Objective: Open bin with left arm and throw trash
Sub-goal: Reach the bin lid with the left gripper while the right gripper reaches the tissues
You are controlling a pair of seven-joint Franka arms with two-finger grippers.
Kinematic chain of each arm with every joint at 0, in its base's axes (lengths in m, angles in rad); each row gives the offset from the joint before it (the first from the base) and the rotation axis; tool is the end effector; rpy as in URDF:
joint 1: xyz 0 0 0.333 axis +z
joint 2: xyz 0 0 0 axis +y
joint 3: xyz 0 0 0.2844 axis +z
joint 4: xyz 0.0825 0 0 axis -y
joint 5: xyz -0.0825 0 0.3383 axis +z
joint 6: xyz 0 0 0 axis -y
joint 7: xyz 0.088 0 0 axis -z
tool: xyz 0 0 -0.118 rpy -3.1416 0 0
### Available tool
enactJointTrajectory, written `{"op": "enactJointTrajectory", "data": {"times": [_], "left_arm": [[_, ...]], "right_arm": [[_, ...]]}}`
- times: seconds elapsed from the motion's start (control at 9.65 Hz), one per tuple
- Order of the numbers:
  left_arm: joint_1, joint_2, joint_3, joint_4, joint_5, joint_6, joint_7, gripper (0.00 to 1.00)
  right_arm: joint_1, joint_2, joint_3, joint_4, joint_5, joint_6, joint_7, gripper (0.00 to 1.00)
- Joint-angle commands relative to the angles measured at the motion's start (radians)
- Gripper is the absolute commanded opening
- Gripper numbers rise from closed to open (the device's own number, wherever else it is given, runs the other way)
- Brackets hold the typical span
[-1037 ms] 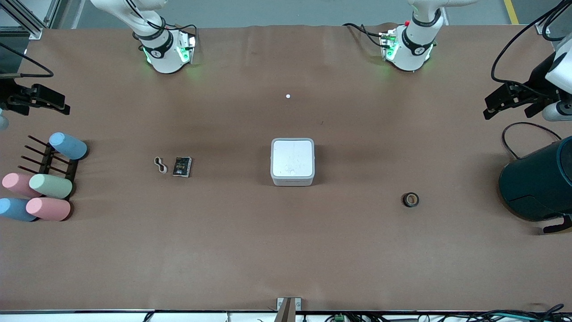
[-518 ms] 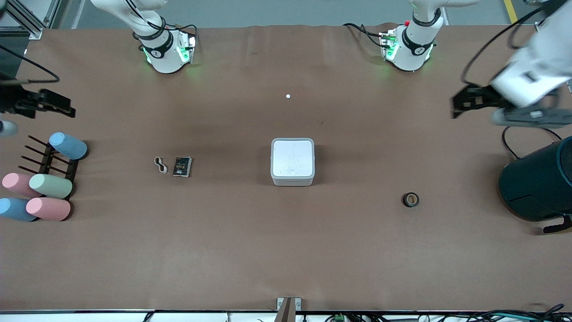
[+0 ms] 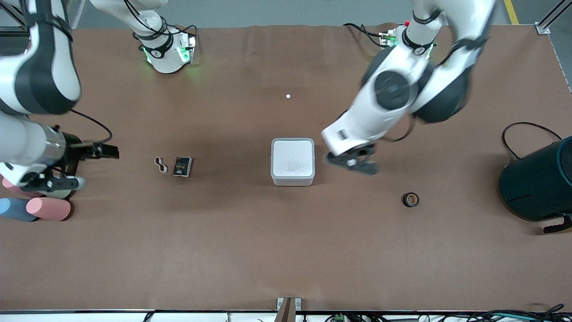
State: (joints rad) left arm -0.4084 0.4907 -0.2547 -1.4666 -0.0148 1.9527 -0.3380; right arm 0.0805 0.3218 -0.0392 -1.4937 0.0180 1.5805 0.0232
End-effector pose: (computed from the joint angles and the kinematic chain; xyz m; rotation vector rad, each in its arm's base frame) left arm 0.5169 -0.3741 0.3839 2.9874 -0.4364 -0.0823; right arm 0.5738 0.0283 0.4397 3.1176 0.0255 -0.3677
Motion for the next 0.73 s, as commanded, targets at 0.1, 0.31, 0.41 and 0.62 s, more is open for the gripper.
{"op": "enactJointTrajectory", "data": {"times": [0.1, 0.31, 0.41, 0.62], "left_arm": [[-0.067, 0.161, 0.009, 0.068, 0.012, 0.135, -0.088, 0.0], [-0.084, 0.195, 0.012, 0.068, 0.015, 0.179, -0.107, 0.0], [-0.085, 0.2, 0.012, 0.066, 0.013, 0.198, -0.111, 0.0], [-0.104, 0.215, 0.014, 0.066, 0.015, 0.238, -0.128, 0.0]], "right_arm": [[0.07, -0.03, -0.001, -0.283, 0.005, 0.287, 0.092, 1.0], [0.122, 0.014, -0.001, -0.434, 0.005, 0.564, 0.136, 1.0], [0.127, 0.017, 0.001, -0.468, 0.005, 0.605, 0.138, 1.0], [0.142, 0.04, 0.001, -0.532, 0.007, 0.724, 0.144, 1.0]]}}
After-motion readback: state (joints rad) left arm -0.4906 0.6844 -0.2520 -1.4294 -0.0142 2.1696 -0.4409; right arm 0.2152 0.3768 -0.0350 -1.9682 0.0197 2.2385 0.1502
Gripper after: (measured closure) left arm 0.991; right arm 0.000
